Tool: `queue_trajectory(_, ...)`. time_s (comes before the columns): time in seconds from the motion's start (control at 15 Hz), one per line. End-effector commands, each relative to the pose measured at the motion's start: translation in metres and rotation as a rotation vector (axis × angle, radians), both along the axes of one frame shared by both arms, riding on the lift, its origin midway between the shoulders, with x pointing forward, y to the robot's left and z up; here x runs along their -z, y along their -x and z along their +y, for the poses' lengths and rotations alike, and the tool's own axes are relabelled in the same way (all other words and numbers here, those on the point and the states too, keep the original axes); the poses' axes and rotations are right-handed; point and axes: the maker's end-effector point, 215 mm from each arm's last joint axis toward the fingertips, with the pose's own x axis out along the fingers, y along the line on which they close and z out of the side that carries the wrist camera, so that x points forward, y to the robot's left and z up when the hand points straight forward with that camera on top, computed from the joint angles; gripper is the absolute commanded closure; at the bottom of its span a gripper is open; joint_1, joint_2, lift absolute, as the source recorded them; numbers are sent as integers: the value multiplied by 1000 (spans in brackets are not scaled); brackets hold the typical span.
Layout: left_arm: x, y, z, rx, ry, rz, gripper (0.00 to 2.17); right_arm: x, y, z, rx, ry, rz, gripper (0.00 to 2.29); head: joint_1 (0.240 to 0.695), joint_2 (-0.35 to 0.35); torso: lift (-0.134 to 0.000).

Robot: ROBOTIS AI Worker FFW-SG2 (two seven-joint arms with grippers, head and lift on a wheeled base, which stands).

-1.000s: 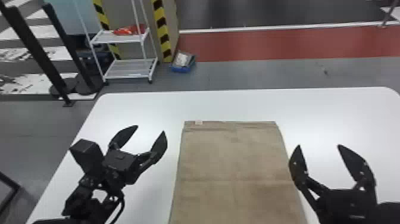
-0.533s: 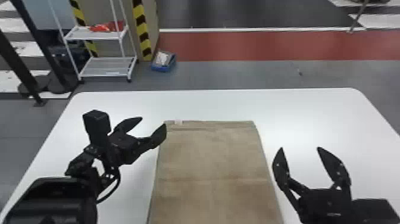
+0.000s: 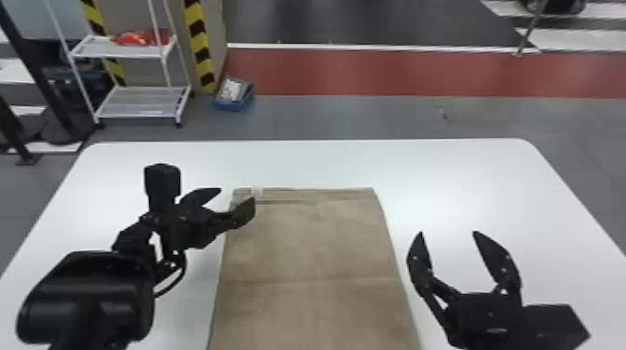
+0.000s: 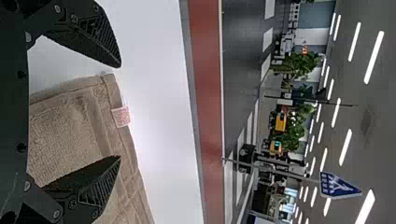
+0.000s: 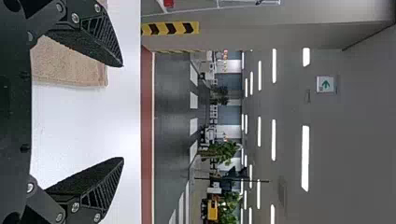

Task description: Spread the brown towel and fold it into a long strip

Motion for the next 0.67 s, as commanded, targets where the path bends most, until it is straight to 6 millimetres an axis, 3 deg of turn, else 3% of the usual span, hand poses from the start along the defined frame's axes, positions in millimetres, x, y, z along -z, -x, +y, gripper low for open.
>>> queue_trajectory(0.0, 13, -1, 2, -3, -9, 24, 218, 3, -2, 0, 0, -2, 3, 188, 695, -30, -125)
queue_trajectory(0.33, 20, -2, 5, -4, -22, 37, 340, 8, -4, 0, 0, -2, 8, 188, 695, -26, -125)
queue_trajectory(0.47, 22, -2, 5, -6, -22, 40, 579, 7, -3, -1, 0, -4, 3, 188, 695, -25, -125)
queue_trajectory(0.6, 22, -2, 5, -3, -24, 40, 579, 5, -4, -1, 1, -6, -1, 188, 695, -24, -125)
